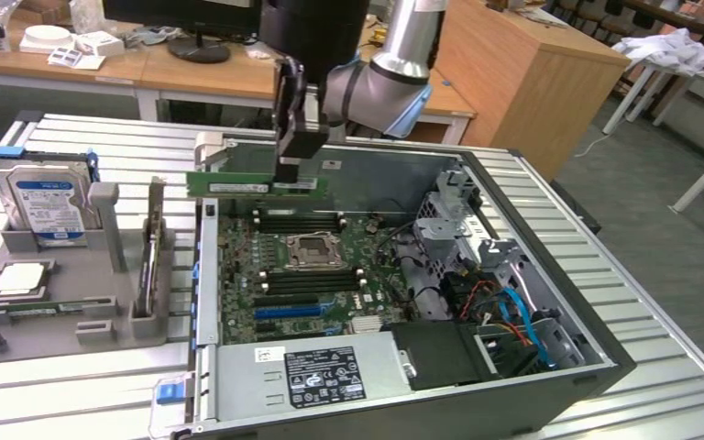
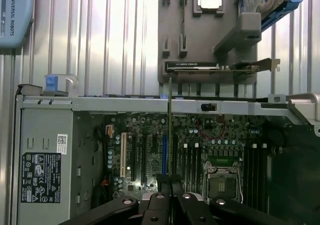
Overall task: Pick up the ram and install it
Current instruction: 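Pick up the ram and move it above insertion slot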
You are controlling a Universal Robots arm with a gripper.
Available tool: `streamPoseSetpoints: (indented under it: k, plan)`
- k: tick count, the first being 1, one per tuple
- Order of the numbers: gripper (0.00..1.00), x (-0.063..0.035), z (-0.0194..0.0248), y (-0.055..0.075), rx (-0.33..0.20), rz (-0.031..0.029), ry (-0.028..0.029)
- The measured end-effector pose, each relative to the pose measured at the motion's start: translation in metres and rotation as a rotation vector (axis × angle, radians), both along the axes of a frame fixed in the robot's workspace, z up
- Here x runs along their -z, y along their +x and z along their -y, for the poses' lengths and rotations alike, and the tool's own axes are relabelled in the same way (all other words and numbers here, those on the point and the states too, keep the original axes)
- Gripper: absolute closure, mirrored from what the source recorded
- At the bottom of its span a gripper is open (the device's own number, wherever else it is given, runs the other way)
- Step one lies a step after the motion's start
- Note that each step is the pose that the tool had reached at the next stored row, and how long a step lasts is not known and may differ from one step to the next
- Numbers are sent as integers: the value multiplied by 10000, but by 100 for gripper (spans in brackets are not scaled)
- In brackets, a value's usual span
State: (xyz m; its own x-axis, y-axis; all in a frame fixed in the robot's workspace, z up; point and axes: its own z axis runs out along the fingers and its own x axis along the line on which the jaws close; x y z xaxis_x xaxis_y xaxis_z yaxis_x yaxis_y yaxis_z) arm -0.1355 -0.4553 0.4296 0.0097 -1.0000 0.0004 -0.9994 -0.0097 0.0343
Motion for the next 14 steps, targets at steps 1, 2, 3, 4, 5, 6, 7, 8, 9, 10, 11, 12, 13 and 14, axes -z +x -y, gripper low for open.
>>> streamPoseSetpoints:
  k: [1, 2, 3, 4, 5, 6, 7, 8, 9, 10, 11, 12, 13, 14]
  plan:
    - [88, 0, 0, 18, 0, 0, 1]
    - [88, 0, 0, 37, 0, 0, 0]
    - [88, 0, 0, 57, 0, 0, 1]
    - [88, 0, 0, 77, -1, 0, 1]
    - [88, 1, 0, 100, -1, 1, 1]
    - [88, 1, 0, 124, -1, 1, 1]
    - [88, 1, 0, 149, 0, 1, 1]
    - [88, 0, 0, 175, -1, 0, 1]
    - [88, 0, 0, 201, 0, 0, 1]
    - [88, 0, 0, 228, -1, 0, 1]
    - [88, 1, 0, 256, -2, 1, 1]
    - [88, 1, 0, 283, -2, 1, 1]
    - [88, 0, 0, 307, 0, 0, 1]
    - [88, 1, 0, 332, -1, 0, 1]
